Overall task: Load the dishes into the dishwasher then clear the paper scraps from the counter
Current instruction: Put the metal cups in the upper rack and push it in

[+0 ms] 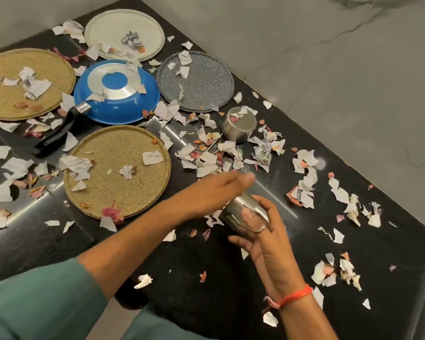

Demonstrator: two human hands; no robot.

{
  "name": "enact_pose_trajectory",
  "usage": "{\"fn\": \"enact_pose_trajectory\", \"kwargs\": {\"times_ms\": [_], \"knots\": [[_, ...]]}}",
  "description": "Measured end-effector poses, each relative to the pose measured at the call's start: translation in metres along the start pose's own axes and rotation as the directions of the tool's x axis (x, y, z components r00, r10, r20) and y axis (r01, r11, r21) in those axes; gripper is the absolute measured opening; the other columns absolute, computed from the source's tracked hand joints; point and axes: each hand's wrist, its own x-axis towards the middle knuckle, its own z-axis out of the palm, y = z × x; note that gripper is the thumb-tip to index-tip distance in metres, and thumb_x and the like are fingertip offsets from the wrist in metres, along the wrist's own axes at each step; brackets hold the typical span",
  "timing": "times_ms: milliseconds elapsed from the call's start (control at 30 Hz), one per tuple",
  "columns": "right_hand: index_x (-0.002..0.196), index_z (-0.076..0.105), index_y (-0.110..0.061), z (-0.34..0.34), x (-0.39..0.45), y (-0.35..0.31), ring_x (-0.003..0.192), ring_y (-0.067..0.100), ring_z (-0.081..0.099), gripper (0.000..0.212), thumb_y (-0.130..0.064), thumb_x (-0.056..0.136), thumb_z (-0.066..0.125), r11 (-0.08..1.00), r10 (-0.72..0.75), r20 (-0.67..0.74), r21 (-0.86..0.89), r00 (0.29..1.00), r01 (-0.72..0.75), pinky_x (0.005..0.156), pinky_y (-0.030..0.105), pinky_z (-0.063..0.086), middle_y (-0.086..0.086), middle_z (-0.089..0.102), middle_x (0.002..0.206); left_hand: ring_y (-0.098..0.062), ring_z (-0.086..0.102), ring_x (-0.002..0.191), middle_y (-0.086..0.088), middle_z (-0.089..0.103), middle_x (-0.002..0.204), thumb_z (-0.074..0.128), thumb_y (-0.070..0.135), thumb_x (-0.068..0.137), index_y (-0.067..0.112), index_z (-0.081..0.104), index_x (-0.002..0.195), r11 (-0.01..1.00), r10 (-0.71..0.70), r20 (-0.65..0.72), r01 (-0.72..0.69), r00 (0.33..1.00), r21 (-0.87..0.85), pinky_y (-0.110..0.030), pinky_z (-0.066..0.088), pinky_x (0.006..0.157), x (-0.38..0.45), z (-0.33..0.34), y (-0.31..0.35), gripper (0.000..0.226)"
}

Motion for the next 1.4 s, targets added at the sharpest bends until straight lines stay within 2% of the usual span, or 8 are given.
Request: {"fn": "enact_pose_trajectory", "kwargs": {"times_ms": [233,433,600,767,933,1033,1133,1400], "knots": [[0.131,0.056,-0.024,-0.017,0.003,-0.006,0.112,0.039,0.068,0.056,-0.036,0.081,0.077,0.989,0.021,-0.041,0.148,0.999,-0.015,0.076,0.037,0.059,0.011,0.072,0.122,-0.016,0.049,0.128,-0.005,0.049,0.143,0.057,0.045,0.099,0.020,0.049,0.146,0.903,0.270,-0.461,-0.055,0.845,0.427,-0.042,0.043,0.110,0.101,-0.046,0.012,0.053],[0.127,0.061,-0.025,-0.030,-0.004,-0.004,0.106,0.034,0.071,0.053,-0.033,0.076,0.074,0.984,0.021,-0.118,0.179,0.993,0.000,0.075,0.038,0.059,0.010,0.072,0.121,-0.033,0.044,0.136,-0.010,0.048,0.146,0.071,0.075,0.069,0.029,0.017,0.160,0.694,0.211,-0.430,0.175,0.878,0.699,-0.051,0.029,0.114,0.158,-0.064,0.013,0.115],[0.125,0.063,-0.026,-0.032,-0.009,-0.003,0.105,0.033,0.072,0.056,-0.035,0.073,0.080,0.982,0.020,-0.161,0.190,0.987,0.011,0.067,0.033,0.059,0.010,0.071,0.123,-0.032,0.050,0.132,-0.008,0.056,0.140,0.074,0.067,0.068,0.033,0.018,0.159,0.677,0.190,-0.411,0.184,0.891,0.712,-0.055,0.024,0.114,0.167,-0.061,0.007,0.112],[0.122,0.064,-0.027,-0.035,-0.011,-0.001,0.106,0.038,0.070,0.050,-0.033,0.075,0.078,0.976,0.000,-0.180,0.213,0.984,0.040,0.066,0.032,0.060,0.010,0.071,0.121,-0.024,0.049,0.132,-0.005,0.049,0.145,0.086,0.055,0.068,0.036,0.022,0.159,0.902,0.330,-0.361,-0.179,0.872,0.392,-0.050,0.041,0.113,0.139,-0.060,0.022,0.113],[0.120,0.066,-0.030,-0.032,-0.016,-0.001,0.106,0.039,0.070,0.052,-0.038,0.072,0.082,0.979,-0.004,-0.186,0.199,0.982,0.042,0.068,0.032,0.060,0.012,0.071,0.122,-0.022,0.063,0.113,-0.008,0.051,0.129,0.092,0.041,0.068,0.035,0.036,0.151,0.916,0.370,-0.469,-0.399,0.802,0.041,-0.036,0.058,0.096,0.104,-0.065,0.040,0.100],[0.118,0.067,-0.033,-0.029,-0.020,-0.003,0.107,0.036,0.070,0.066,-0.049,0.058,0.090,0.984,-0.024,-0.177,0.171,0.984,0.054,0.070,0.033,0.059,0.012,0.069,0.125,-0.022,0.066,0.106,-0.010,0.054,0.125,0.091,0.029,0.074,0.029,0.043,0.143,0.894,0.198,-0.521,-0.371,0.830,-0.251,-0.029,0.060,0.087,0.091,-0.064,0.044,0.084],[0.122,0.065,-0.036,-0.025,-0.029,-0.007,0.110,0.034,0.069,0.052,-0.039,0.073,0.085,0.983,-0.050,-0.161,0.167,0.986,0.078,0.075,0.036,0.059,0.009,0.065,0.131,-0.028,0.067,0.112,-0.015,0.061,0.129,0.092,0.030,0.072,0.014,0.047,0.141,0.652,-0.018,-0.474,-0.349,0.881,-0.673,-0.043,0.059,0.092,0.083,-0.062,0.040,0.084],[0.125,0.063,-0.041,-0.025,-0.055,-0.001,0.114,0.038,0.066,0.045,-0.027,0.083,0.072,0.966,-0.122,-0.224,0.196,0.967,0.167,0.077,0.040,0.057,0.009,0.060,0.134,-0.025,0.062,0.110,-0.011,0.062,0.122,0.073,0.037,0.089,0.014,0.054,0.131,0.718,-0.054,-0.359,-0.213,0.932,-0.662,-0.042,0.059,0.092,0.032,-0.042,0.036,0.052]]}}
